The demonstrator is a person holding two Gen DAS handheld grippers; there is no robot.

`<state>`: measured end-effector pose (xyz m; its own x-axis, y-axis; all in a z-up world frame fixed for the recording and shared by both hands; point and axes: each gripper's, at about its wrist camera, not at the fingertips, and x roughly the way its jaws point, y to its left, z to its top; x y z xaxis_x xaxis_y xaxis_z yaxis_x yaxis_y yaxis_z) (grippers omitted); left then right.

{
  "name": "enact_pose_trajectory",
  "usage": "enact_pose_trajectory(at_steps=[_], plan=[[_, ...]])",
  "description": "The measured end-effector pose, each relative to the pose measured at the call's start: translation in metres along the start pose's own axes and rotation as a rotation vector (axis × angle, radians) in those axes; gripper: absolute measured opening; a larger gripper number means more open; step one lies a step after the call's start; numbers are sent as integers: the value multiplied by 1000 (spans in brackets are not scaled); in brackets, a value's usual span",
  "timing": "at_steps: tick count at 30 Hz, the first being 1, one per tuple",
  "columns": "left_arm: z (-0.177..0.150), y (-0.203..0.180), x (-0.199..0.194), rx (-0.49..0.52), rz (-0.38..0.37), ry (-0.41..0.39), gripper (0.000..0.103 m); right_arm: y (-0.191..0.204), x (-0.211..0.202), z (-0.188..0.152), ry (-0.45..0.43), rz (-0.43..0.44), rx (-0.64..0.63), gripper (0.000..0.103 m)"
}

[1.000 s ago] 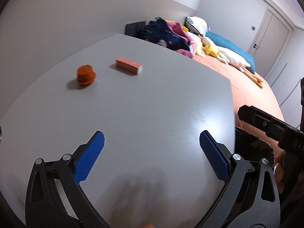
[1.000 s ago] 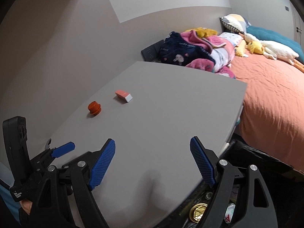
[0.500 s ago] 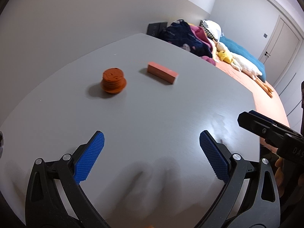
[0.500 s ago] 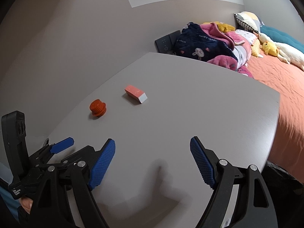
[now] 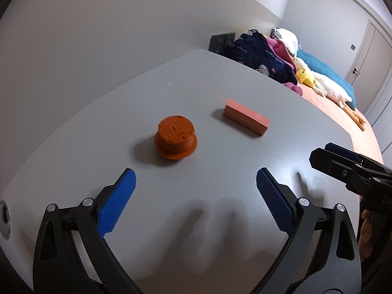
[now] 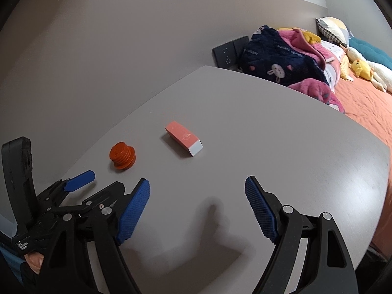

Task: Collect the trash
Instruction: 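Grasp the orange stacked cap with the left tool while the right tool grasps the pink box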

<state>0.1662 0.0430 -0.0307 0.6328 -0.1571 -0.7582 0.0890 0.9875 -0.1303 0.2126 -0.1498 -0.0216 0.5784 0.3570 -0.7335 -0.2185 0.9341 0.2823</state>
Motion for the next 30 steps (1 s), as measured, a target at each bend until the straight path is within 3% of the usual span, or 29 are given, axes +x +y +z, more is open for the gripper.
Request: enact_pose_trajectory(at_steps=[13,25,30], plan=[[17,16,26,13,44,32,78,21,47,29,42,-47,-82,81],[23,19,38,30,45,39,46,26,81,44,78,-123,-128,76],[23,18,38,27,45,35,46,32,90,45,90,-134,-167,68]])
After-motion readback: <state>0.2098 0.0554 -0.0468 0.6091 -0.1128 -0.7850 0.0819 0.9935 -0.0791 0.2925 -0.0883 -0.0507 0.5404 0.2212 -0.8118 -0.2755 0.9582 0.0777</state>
